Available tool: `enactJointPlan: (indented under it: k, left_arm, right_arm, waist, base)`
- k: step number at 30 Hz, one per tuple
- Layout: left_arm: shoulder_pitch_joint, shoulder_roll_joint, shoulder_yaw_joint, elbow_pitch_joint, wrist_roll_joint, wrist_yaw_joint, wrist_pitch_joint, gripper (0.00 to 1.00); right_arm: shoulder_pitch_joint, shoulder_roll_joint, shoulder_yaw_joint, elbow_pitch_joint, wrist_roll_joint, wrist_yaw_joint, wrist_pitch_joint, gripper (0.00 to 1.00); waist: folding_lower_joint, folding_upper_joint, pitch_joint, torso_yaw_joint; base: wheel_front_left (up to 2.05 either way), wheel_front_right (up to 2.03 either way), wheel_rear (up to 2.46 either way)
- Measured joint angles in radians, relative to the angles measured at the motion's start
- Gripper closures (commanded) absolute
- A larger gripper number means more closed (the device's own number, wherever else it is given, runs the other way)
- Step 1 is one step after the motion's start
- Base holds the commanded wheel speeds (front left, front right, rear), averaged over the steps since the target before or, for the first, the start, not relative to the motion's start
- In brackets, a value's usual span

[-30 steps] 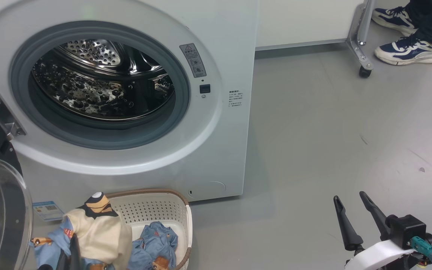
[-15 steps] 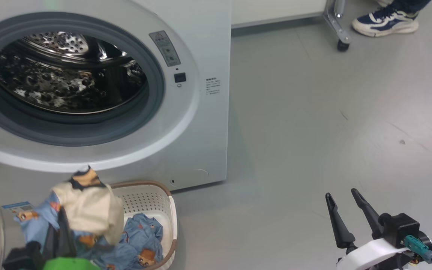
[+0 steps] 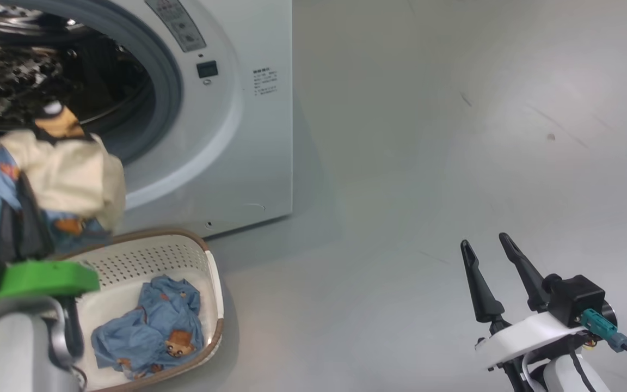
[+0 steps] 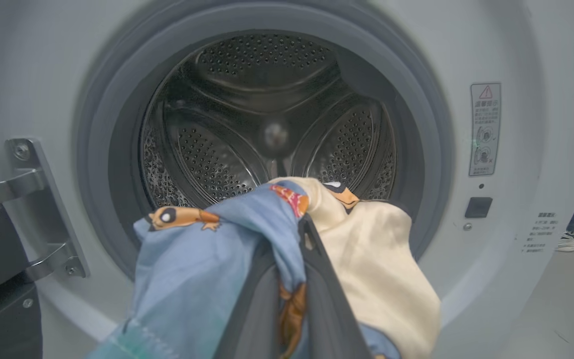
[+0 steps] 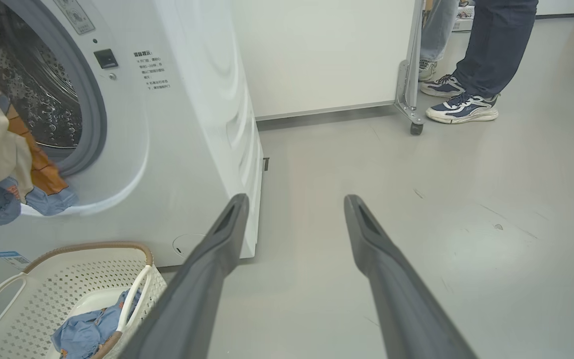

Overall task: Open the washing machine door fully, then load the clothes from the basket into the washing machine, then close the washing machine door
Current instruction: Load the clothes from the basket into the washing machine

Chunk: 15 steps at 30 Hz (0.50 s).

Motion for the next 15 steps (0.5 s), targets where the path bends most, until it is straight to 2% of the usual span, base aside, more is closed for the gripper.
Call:
enactJointPlan:
  k: [7,15]
  left_arm:
    - [-0.179,0.057,0.02,0.034,0.046,0.012,0.037,1.0]
    - [-0.381,0.147,0.056,0.128,0.101,0.026,0.091,1.0]
  right_arm:
    - [-0.043,0.003,0.034,-0.005,0.009,0.0,0.0,0.0]
    - [-0.126,0.006,0.084,-0.012,0.019,0.0,0.0,0.0]
  waist:
    - [0.0,0.0,0.098,-0.032]
    - [0.0001,0.0,0.225,-0.06]
  base:
    - [0.0,0.0,0.0]
    - [0.0,0.0,0.0]
